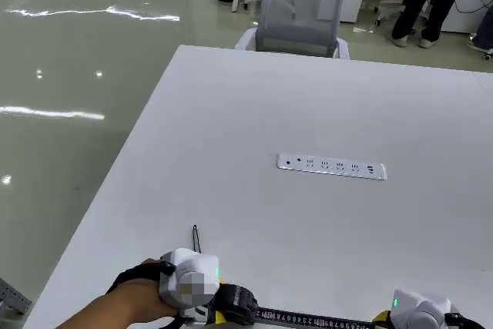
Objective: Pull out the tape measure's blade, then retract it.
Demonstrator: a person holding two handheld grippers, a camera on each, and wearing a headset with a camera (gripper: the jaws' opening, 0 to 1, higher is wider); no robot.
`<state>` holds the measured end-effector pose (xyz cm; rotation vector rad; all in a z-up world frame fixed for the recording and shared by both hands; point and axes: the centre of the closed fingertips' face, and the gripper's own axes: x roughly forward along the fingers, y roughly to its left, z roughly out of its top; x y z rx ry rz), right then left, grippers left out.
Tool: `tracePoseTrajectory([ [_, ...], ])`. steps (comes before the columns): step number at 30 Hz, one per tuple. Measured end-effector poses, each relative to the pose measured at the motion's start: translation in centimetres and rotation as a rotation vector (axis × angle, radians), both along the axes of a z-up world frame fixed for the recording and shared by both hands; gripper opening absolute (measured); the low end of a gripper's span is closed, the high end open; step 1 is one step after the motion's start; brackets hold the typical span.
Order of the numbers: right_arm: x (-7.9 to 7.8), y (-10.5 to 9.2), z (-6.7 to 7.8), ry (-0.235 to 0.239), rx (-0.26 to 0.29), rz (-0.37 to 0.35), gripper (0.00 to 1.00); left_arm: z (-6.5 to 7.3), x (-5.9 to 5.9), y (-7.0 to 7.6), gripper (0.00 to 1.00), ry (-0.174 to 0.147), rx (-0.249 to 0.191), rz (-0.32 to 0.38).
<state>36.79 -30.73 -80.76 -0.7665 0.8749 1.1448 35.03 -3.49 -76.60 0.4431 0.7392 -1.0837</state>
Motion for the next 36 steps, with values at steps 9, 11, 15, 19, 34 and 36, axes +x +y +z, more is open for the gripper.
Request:
tracePoseTrajectory([
  [9,-0.1,0.2,0.1,0.001,0.0,0.0,0.11,-1.4,-2.6,4.1,0.52,0.047,-0.069,0.204],
  [11,-0.1,0.2,0.1,0.001,-0.002,0.001,0.11,-1.2,-2.9,3.5,0.51,0.049,-0.099,0.222],
  [15,0.0,0.1,0.0,0.002,-0.006,0.003,0.11,-1.1,-3.0,2.3,0.52,0.013,-0.087,0.214],
  [19,0.0,0.0,0.0,0.002,-0.006,-0.001,0.12,-0.7,-2.0,1.6,0.51,-0.049,-0.061,0.187],
  [34,0.0,0.0,0.0,-0.005,-0.005,-0.007,0.12,1.1,2.1,-1.5,0.65,0.049,-0.048,0.673],
  [36,0.0,0.0,0.1,-0.007,-0.003,-0.011,0.12,1.2,2.2,-1.2,0.64,0.055,-0.045,0.713],
])
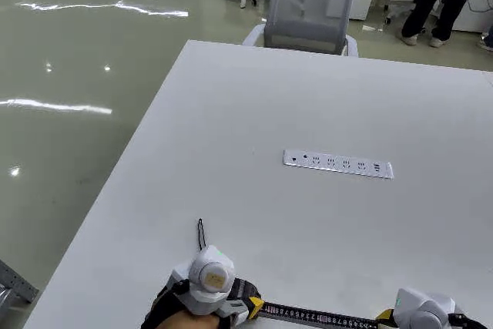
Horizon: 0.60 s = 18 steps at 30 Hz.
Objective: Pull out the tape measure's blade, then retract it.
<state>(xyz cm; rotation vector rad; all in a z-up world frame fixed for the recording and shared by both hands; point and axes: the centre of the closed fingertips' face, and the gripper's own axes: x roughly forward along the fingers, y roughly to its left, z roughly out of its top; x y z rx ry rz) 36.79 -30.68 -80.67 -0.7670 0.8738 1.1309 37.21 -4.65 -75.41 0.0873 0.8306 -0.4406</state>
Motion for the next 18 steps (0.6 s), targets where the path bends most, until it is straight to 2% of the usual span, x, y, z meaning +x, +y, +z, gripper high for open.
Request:
tracePoseTrajectory([
  [3,0.0,0.0,0.0,-0.002,0.001,-0.005,0.12,0.1,0.2,-0.1,0.64,0.009,-0.025,0.033],
  [6,0.0,-0.1,-0.1,-0.003,-0.002,-0.005,0.12,-0.1,0.2,0.2,0.62,0.017,-0.01,0.041],
  [11,0.0,-0.1,-0.1,-0.002,-0.005,-0.003,0.12,-0.3,0.1,0.2,0.63,0.022,-0.015,0.045],
  [15,0.0,-0.1,-0.2,-0.002,-0.008,-0.001,0.11,-0.7,-0.4,0.4,0.62,0.065,-0.038,0.07],
  [18,0.0,-0.1,-0.1,-0.001,-0.009,-0.002,0.11,-0.8,-0.8,0.4,0.6,0.103,-0.073,0.1],
])
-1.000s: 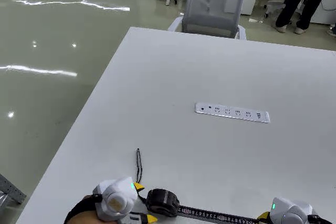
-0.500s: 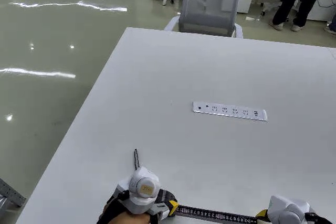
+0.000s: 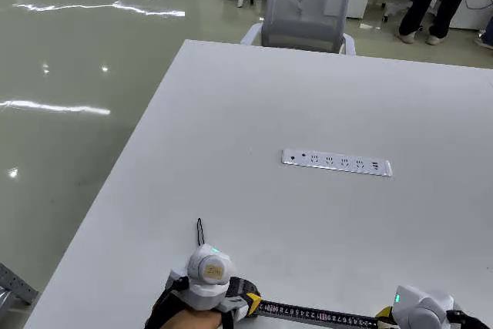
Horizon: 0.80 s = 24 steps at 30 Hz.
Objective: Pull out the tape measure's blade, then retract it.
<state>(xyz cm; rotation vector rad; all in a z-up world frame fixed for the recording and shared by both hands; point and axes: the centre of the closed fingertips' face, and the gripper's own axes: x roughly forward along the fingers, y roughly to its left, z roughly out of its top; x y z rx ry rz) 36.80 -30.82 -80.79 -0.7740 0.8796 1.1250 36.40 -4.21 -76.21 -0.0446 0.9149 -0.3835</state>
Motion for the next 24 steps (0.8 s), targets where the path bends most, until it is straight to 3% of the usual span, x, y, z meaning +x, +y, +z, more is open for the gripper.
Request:
tracePoseTrajectory([
  [4,0.0,0.0,0.0,0.0,0.0,-0.001,0.11,0.0,0.0,0.2,0.61,0.034,-0.043,0.049],
  [8,0.0,0.0,-0.1,0.0,-0.002,-0.003,0.12,-0.1,-0.1,0.0,0.68,0.081,-0.093,0.117],
  [14,-0.1,0.0,0.1,-0.001,-0.003,-0.01,0.12,-0.1,-0.1,-0.4,0.73,0.08,-0.089,0.143],
  [17,-0.1,0.0,0.1,-0.003,-0.005,-0.01,0.12,-0.2,-0.2,-0.5,0.68,0.082,-0.094,0.15],
  [20,-0.1,0.0,0.1,-0.004,-0.004,-0.011,0.12,-0.8,-0.6,-0.3,0.58,0.104,-0.077,0.14],
  [24,0.0,-0.1,-0.1,-0.005,-0.006,-0.013,0.12,-1.2,-1.0,-0.5,0.58,0.116,-0.076,0.141],
])
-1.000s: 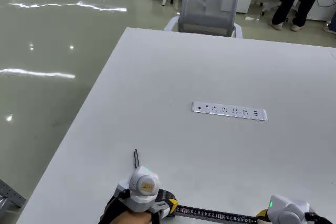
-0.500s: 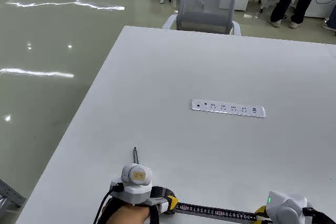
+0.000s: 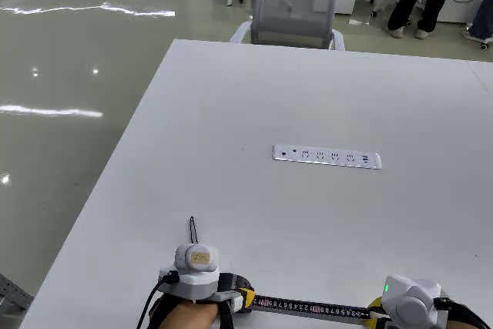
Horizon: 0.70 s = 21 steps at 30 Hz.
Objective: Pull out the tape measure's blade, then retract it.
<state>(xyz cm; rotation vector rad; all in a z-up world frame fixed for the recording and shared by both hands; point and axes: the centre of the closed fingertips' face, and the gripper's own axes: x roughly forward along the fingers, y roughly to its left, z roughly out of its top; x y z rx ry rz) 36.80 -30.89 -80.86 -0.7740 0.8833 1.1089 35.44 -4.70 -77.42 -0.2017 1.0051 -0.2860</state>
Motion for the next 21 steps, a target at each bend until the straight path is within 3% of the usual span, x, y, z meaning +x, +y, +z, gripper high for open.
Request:
tracePoseTrajectory([
  [6,-0.04,-0.03,0.03,-0.003,-0.003,0.001,0.12,0.07,0.04,-0.08,0.56,-0.006,-0.001,0.012],
  [9,0.0,-0.06,-0.06,-0.003,-0.004,0.001,0.12,0.04,0.3,-0.07,0.56,-0.012,0.002,0.057],
  [14,0.02,-0.04,-0.05,-0.006,-0.003,-0.001,0.12,0.1,0.29,-0.07,0.57,-0.071,0.056,0.102],
  [21,-0.06,-0.07,0.04,-0.01,-0.004,0.0,0.11,0.3,0.34,0.01,0.56,-0.106,0.097,0.111],
])
